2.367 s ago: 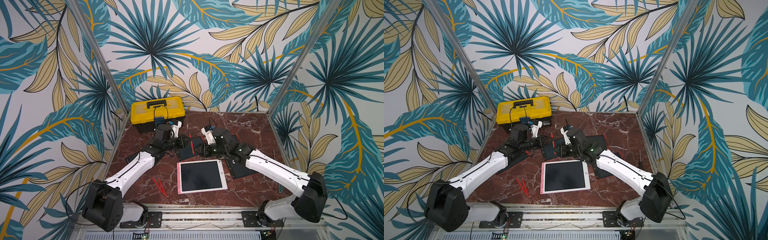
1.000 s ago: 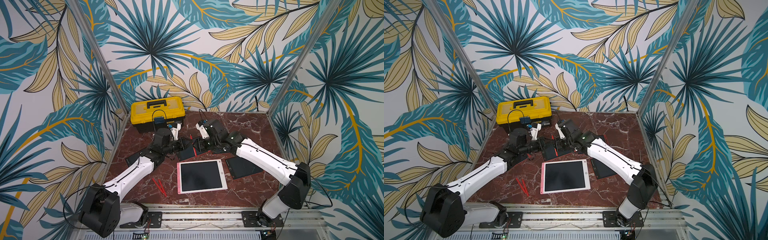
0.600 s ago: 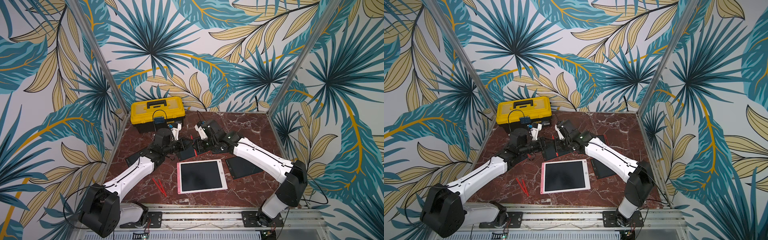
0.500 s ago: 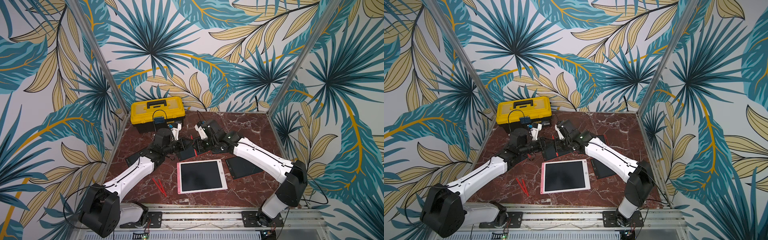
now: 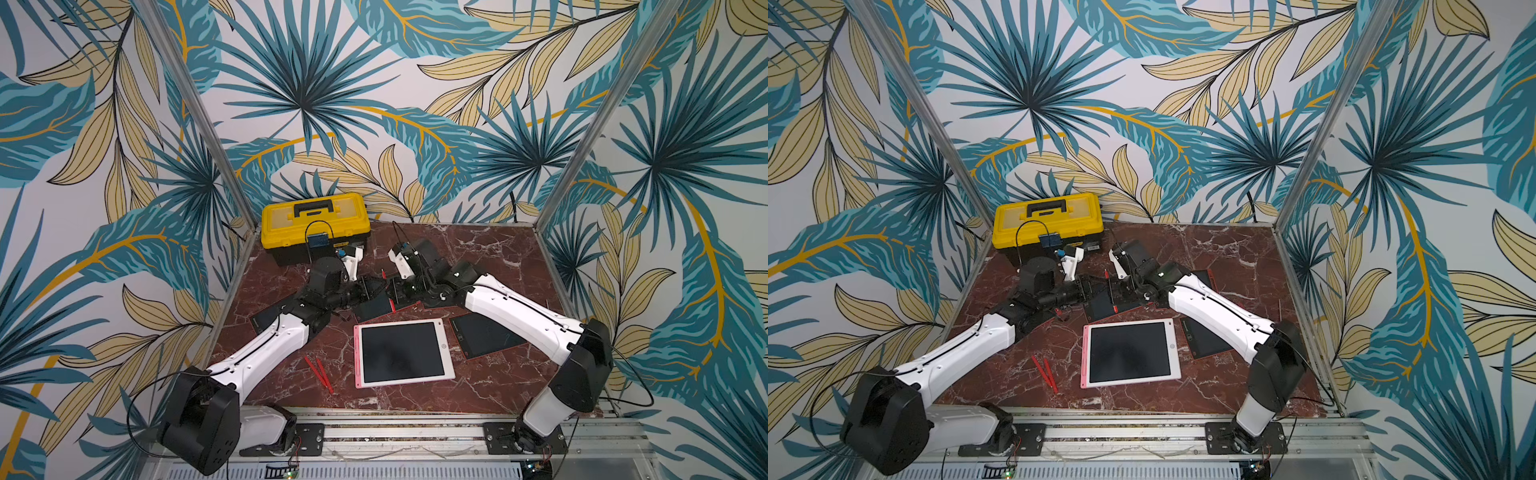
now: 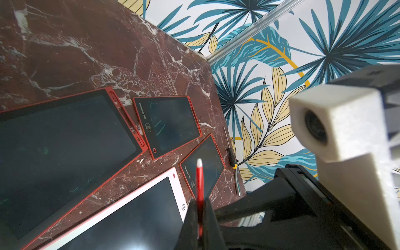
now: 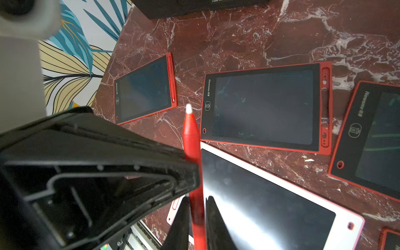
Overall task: Place the stylus back onto the writing tablet
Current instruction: Pick up the stylus from the center of the board.
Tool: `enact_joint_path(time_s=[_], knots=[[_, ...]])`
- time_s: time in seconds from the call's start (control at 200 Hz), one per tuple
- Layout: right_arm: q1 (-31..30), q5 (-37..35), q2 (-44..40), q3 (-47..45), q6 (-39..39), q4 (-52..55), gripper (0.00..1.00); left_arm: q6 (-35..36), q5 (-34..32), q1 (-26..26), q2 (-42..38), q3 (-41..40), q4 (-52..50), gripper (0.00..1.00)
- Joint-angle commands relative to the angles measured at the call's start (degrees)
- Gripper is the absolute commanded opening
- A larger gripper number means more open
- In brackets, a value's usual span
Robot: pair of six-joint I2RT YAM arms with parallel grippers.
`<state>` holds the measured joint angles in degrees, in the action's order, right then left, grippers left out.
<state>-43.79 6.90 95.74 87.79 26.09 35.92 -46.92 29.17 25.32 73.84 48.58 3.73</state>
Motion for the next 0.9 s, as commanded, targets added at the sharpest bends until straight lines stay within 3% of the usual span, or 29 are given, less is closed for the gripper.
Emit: enact_joint_path(time_s=[0.0, 0.686, 0.891], knots=[[0.15, -0.16, 0.73, 0.82, -0.38, 1.08, 0.15, 0.07, -0.39, 0.22, -1.07, -1.2, 1.81, 0.0], [0.2, -0.9, 0.56, 0.27, -1.21, 1.43, 0.11, -0.19, -0.75, 0.2, -1.51, -1.49, 1.79, 0.0], [0.18, -1.01, 0.58, 0.19, -1.82, 1.69, 0.11, -0.68, -0.41, 0.18, -1.16, -0.77, 1.72, 0.19]])
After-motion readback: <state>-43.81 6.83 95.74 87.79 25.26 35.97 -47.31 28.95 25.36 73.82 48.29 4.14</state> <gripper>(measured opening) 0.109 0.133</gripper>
